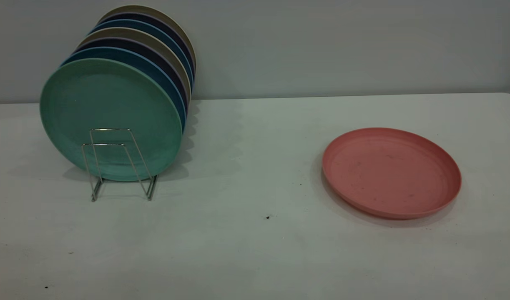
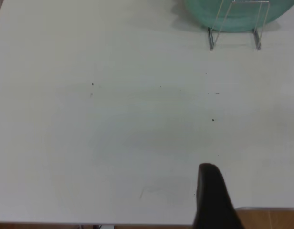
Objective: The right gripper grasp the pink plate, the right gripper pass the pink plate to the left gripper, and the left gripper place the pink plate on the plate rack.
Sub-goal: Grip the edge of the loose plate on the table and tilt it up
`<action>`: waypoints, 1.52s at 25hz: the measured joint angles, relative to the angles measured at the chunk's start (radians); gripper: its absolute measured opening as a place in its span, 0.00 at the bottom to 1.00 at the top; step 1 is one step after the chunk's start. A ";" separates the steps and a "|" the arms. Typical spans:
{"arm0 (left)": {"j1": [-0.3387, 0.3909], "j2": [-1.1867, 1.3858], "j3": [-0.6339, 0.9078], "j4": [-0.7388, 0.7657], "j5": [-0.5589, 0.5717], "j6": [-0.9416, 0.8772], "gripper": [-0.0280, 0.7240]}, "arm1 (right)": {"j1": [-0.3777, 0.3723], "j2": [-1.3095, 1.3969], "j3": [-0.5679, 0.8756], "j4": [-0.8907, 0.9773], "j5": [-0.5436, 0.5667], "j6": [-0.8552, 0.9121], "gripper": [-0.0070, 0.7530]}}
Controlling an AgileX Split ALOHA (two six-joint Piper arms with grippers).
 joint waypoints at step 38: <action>0.000 1.196 -0.412 -0.444 -0.430 0.443 0.82 | 0.000 1.375 -0.174 0.443 -0.677 -0.331 0.65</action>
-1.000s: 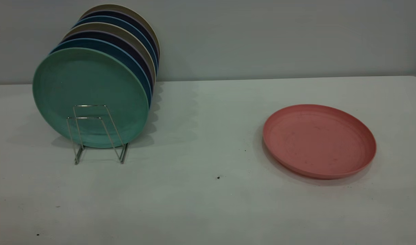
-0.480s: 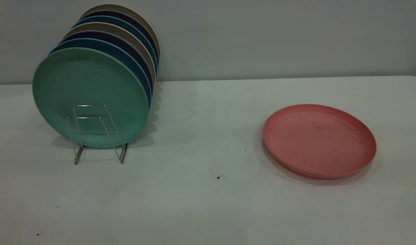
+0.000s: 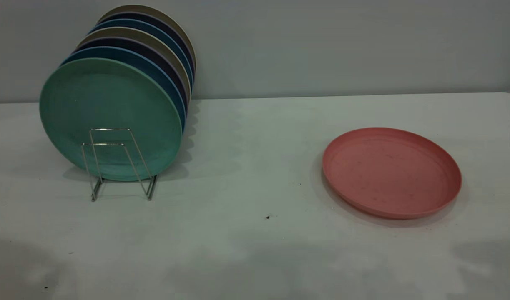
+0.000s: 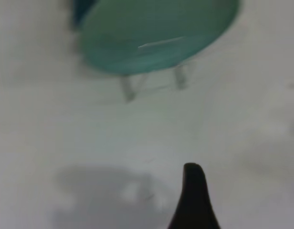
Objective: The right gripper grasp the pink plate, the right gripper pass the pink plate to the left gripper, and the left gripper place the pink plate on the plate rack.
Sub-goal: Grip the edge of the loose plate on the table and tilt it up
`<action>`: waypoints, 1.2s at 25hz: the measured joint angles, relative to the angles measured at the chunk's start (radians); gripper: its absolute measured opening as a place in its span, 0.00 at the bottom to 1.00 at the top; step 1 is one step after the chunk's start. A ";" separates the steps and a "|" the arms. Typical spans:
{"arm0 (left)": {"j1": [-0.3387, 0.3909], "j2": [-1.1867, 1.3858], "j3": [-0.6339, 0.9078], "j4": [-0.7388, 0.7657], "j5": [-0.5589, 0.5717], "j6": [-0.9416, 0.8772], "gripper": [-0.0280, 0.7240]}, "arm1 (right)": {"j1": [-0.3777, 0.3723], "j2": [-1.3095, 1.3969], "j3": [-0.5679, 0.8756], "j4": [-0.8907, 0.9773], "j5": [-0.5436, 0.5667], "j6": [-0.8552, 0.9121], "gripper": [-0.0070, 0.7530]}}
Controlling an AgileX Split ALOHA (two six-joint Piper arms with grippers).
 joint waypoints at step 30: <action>-0.413 0.769 -0.329 -0.461 -0.103 0.329 0.82 | -0.305 0.995 -0.698 0.480 0.258 -0.434 0.65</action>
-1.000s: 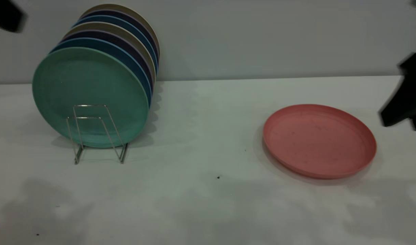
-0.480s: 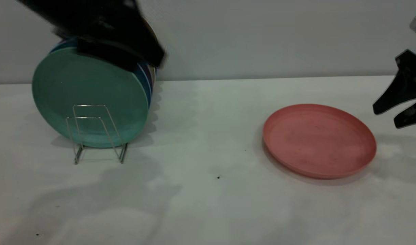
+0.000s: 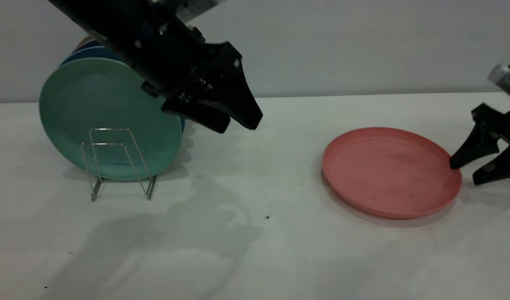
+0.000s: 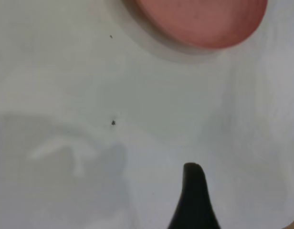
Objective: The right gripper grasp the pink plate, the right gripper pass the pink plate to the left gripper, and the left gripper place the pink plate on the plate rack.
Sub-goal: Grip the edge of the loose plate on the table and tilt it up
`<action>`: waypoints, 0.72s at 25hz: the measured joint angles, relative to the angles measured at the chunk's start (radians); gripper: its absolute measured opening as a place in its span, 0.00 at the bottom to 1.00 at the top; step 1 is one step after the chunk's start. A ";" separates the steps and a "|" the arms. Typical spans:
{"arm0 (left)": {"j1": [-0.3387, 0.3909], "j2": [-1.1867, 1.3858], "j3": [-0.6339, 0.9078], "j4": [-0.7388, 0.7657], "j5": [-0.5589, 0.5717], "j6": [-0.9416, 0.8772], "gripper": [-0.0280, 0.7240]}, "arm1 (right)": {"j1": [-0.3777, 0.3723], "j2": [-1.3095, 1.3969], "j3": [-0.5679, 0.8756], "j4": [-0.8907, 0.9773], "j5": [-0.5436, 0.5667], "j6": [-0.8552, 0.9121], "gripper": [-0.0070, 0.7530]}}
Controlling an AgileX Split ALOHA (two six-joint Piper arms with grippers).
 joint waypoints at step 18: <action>0.000 0.001 -0.005 -0.002 -0.079 -0.001 0.82 | 0.027 0.107 -0.024 0.151 0.094 -0.229 0.04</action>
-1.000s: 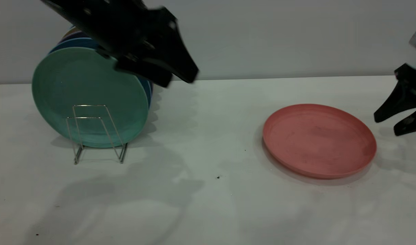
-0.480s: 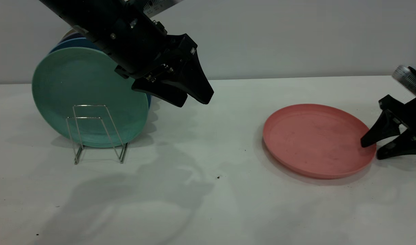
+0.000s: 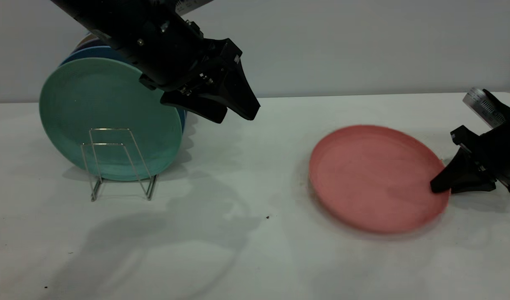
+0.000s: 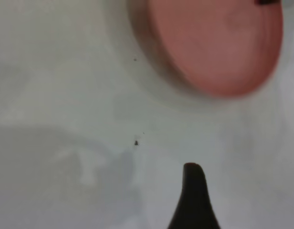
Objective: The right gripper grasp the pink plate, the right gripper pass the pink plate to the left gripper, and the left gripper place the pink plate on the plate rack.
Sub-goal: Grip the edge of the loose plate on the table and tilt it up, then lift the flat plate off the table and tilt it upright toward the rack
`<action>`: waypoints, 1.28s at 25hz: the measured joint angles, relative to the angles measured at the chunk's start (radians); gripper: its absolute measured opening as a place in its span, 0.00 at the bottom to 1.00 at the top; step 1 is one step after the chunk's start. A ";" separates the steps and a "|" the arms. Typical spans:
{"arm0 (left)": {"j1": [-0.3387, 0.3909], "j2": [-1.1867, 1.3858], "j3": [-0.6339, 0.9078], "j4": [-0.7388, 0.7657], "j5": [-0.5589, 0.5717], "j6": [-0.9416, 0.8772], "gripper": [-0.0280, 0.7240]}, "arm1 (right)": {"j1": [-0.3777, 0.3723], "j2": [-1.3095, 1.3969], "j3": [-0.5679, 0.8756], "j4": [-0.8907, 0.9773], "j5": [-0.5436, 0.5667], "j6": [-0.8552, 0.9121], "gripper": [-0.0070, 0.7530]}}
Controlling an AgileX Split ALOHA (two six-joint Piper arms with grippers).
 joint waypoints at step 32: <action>0.000 0.080 -0.001 -0.179 -0.105 -0.024 0.35 | 0.188 -0.039 0.000 0.240 0.266 -0.343 0.03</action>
